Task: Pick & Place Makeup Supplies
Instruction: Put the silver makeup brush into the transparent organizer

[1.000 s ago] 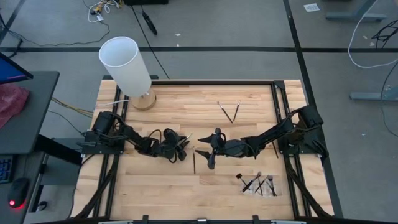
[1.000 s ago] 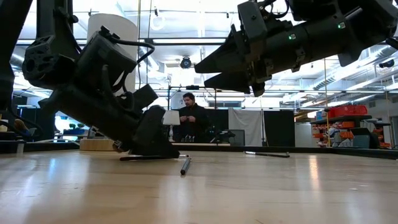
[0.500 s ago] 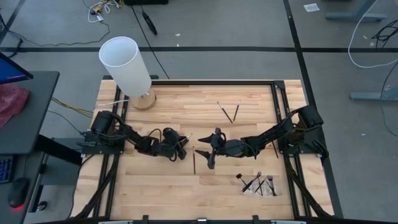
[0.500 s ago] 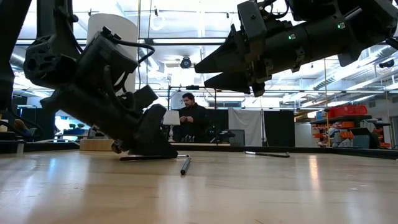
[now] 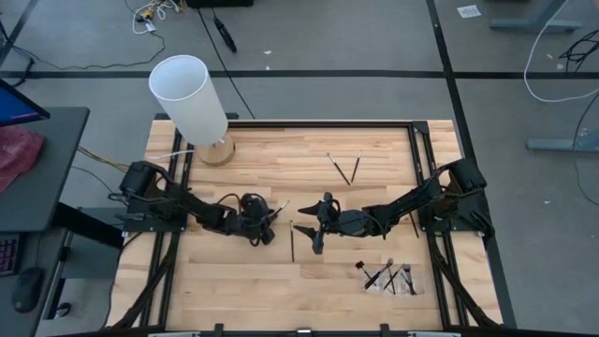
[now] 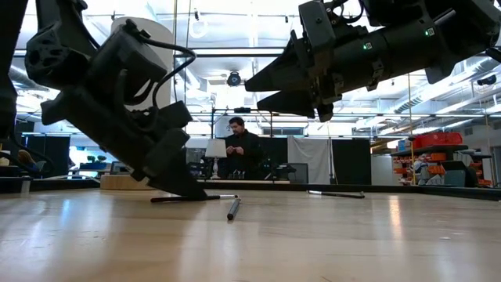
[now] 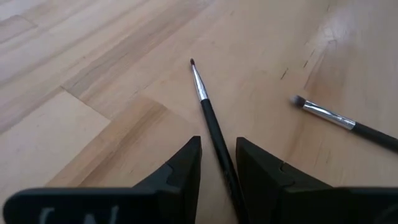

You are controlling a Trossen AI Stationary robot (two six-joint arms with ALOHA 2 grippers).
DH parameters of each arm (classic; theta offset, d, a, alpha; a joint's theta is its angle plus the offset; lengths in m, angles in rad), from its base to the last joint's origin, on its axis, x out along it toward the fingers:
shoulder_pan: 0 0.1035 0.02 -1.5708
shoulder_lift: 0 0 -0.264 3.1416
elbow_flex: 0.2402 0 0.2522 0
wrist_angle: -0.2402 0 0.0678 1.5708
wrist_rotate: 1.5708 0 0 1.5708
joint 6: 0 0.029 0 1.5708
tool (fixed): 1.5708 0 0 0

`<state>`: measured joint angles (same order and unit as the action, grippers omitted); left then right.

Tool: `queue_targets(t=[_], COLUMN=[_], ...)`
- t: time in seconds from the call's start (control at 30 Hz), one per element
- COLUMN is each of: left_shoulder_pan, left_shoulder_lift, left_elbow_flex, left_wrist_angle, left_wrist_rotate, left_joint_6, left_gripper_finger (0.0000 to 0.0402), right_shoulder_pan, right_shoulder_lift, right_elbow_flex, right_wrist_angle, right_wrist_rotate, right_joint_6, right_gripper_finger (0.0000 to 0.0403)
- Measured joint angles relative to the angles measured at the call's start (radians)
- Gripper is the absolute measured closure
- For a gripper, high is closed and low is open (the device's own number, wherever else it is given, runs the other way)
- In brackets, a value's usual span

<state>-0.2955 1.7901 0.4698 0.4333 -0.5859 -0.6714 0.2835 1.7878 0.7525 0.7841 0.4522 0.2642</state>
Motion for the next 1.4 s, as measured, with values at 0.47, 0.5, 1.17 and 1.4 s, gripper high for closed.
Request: queue_targets(t=[0.47,0.5,1.17,1.4], left_shoulder_pan=[-0.014,-0.014,0.066,0.088], left_shoulder_lift=[0.056,0.056,0.06,0.057], left_elbow_flex=[-0.008,-0.008,-0.006,-0.006], left_wrist_angle=[0.101,0.1,0.179,0.184], left_wrist_rotate=[-0.121,-0.128,-0.125,-0.094], left_joint_6=[0.056,0.054,0.063,0.089], left_gripper_finger=[0.0296,0.0296,0.026,0.0243], right_shoulder_pan=[0.0,0.0,0.0,0.0], right_shoulder_lift=[0.0,0.0,0.0,0.0], right_elbow_flex=[0.0,0.0,0.0,0.0], right_wrist_angle=[0.0,0.0,0.0,0.0], right_wrist_rotate=[0.0,0.0,0.0,0.0], right_joint_6=[-0.011,-0.011,-0.011,-0.012], right_gripper_finger=[0.0142,0.0142,0.0142,0.0142])
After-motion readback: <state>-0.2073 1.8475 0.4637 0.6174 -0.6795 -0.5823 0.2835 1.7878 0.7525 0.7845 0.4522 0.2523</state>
